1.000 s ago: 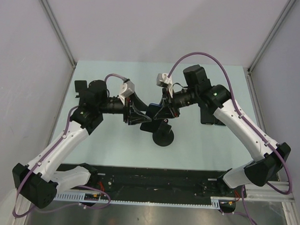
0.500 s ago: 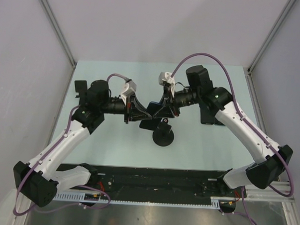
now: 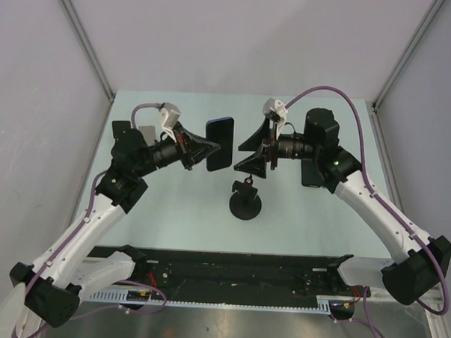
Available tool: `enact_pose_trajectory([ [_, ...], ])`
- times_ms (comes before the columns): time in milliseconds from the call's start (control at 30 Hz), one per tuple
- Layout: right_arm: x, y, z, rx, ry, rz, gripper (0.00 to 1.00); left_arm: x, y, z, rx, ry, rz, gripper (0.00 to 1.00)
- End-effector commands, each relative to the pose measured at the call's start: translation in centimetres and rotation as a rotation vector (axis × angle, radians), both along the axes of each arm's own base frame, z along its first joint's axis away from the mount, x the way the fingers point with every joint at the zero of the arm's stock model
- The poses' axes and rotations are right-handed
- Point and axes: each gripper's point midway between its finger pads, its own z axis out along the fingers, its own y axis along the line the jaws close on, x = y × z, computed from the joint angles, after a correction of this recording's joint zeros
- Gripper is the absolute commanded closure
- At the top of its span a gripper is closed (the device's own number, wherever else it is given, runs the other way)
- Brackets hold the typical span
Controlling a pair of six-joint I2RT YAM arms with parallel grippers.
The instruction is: Remove the phone from the phone stand
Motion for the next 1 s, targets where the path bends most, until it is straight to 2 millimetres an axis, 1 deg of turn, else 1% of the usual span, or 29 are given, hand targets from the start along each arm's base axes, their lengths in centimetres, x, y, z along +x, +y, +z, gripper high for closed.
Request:
enact_pose_trajectory([
  [0,0.7,0.7,2.1,0.114,0.037,-0.041,0.24,0.0,1.1,6.7,-0.317,-0.038,0.081,1.0],
  [67,1.0,0.9,1.9,0.133,0.048,-0.054,0.24,0.0,1.1,6.9,-0.343,-0.027,0.079,1.0],
  [100,1.2,1.0,1.8,0.14,0.063,-0.06,0.25,-0.1,1.2,7.4,-0.37,-0.026,0.073,0.99],
  [167,1.7,1.1,1.6,0.158,0.1,-0.083,0.25,-0.5,1.2,7.7,-0.401,-0.022,0.058,1.0],
  [200,1.9,1.3,1.5,0.16,0.114,-0.086,0.25,-0.8,1.2,8.4,-0.434,-0.031,0.044,1.0],
  [267,2.1,1.5,1.5,0.17,0.135,-0.095,0.27,-1.0,1.3,8.7,-0.458,-0.04,0.037,1.0],
  [467,1.7,2.5,1.5,0.192,0.174,-0.067,0.3,-1.2,1.2,8.5,-0.503,-0.017,0.021,1.0],
  [500,1.8,2.5,1.4,0.195,0.18,-0.07,0.33,-1.3,1.1,8.5,-0.506,-0.013,0.016,1.0],
  [567,1.7,2.6,1.7,0.212,0.185,-0.057,0.35,-1.4,1.1,8.5,-0.513,-0.012,0.011,1.0],
  [633,1.6,2.7,2.0,0.224,0.184,-0.046,0.4,-1.4,1.2,8.4,-0.516,-0.014,0.013,1.0],
  [667,1.6,2.7,2.1,0.228,0.187,-0.04,0.43,-1.3,1.2,8.4,-0.518,-0.013,0.016,1.0],
  [700,1.5,2.7,2.3,0.237,0.193,-0.033,0.54,-1.3,1.1,8.2,-0.518,-0.007,0.014,1.0],
  [767,1.3,2.7,2.5,0.244,0.194,-0.02,0.68,-1.4,1.1,8.0,-0.52,-0.004,0.013,1.0],
  [800,1.3,2.8,2.6,0.247,0.196,-0.018,0.85,-1.3,1.2,8.0,-0.521,-0.004,0.016,1.0],
  [833,1.4,2.7,2.5,0.247,0.199,-0.02,0.95,-1.3,1.1,7.9,-0.521,-0.004,0.018,0.99],
  [867,1.4,2.5,2.7,0.25,0.198,-0.026,1.0,-1.2,1.2,7.5,-0.516,-0.001,0.022,1.0],
  [900,1.4,2.3,2.7,0.251,0.197,-0.032,1.0,-1.0,1.2,7.2,-0.51,-0.006,0.035,1.0],
  [933,1.6,2.2,2.6,0.248,0.201,-0.042,1.0,-1.0,1.3,7.1,-0.509,-0.009,0.039,0.95],
  [967,1.7,2.0,2.6,0.246,0.2,-0.049,1.0,-0.8,1.3,6.5,-0.501,-0.005,0.048,0.91],
])
